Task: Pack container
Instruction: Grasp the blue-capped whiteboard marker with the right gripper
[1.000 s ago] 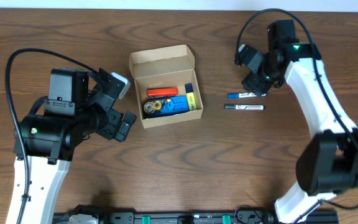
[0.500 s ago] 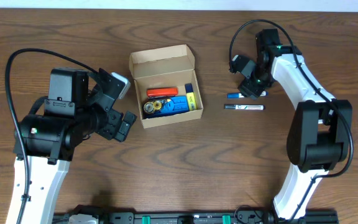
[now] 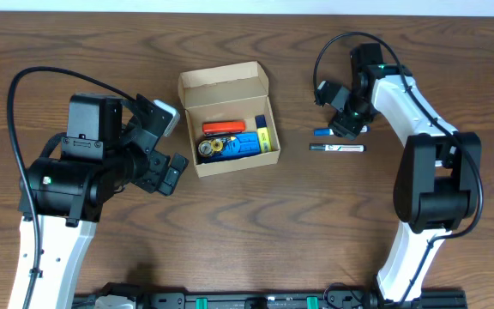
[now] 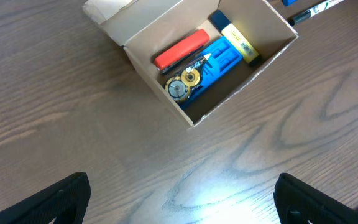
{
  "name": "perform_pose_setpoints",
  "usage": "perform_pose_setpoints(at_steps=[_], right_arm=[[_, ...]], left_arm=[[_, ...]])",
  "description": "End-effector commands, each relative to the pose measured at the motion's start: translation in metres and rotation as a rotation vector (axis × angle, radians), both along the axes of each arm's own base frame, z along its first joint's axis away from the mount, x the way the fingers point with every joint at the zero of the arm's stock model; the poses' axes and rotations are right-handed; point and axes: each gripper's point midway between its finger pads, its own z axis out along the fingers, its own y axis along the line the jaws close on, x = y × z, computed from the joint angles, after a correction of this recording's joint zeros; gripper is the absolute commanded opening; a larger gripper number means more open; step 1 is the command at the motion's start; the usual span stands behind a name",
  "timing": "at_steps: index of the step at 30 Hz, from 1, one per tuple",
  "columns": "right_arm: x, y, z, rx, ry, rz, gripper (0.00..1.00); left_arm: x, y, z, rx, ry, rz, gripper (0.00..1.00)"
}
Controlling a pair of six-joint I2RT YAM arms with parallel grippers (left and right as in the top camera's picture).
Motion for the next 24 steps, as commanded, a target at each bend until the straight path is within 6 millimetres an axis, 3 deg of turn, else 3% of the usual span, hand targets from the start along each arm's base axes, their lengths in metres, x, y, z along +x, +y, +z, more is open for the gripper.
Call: perform_pose_setpoints(at_steps=[1,14,24], right_arm=[[-0.006,-0.005,-0.019,-0.008,0.046,0.009,0.64],[0.004,-0.004,-0.027,-0.003,0.01,0.012,0.6],[0.0,-0.004,-0.043,-0.005,0.048,0.013,0.55]], left_arm=[[0.001,-0.001,0.004,-0.017,-0.005,0.003,0.95],[0.001,-0.001,0.004,-0.017,-0.005,0.003,0.95],[0.001,-0.001,0.004,-0.017,-0.005,0.003,0.95]])
